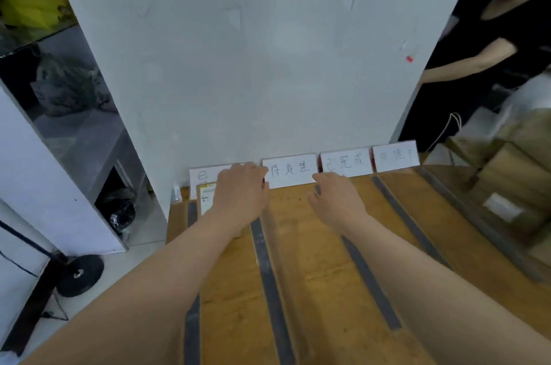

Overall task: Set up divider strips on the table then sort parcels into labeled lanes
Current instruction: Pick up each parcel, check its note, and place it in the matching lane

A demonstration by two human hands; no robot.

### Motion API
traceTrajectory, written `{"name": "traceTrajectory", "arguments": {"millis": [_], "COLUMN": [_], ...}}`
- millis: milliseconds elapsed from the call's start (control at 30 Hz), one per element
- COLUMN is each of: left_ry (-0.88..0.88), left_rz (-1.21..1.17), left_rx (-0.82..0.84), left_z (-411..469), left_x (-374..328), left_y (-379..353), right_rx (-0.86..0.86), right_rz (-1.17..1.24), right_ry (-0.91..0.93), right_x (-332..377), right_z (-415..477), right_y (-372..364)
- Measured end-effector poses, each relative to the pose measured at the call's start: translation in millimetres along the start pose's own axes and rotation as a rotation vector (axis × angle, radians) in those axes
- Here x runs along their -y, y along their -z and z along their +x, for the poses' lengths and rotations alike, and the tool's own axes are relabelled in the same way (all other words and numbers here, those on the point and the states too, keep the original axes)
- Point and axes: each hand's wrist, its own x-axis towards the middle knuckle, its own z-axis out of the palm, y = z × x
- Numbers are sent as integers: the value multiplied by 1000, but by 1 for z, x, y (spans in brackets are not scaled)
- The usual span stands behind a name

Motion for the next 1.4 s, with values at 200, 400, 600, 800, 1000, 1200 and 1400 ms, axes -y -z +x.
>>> {"name": "traceTrajectory", "arguments": {"millis": [200,400,600,800,1000,1200,1400], "left_ry": [-189,-322,-370,-421,-485,-490,-481], "left_rz": [10,-24,-80,-180,-248,-373,-523], "left_rx": [-41,-72,-92,-101,-109,-82,44], "left_z": [3,-3,-14,-11,18,70,122], "left_x": [-97,-216,-352,-479,-578,-670,-746], "left_y": [20,22,19,17,28,37,28], "right_rx": [-155,-200,-233,-252,-419,-520,-579], "right_rz": [-90,-146,-154,-204,-200,-148,66], "right_ry": [-67,-187,-226,-283,-379,-491,-628], "right_x": [-80,-179,-297,-409,-498,-577,-645], "right_z": [-59,-125,-189,-233,-246,-232,-211], "right_y": [66,120,174,219,264,316,348]}}
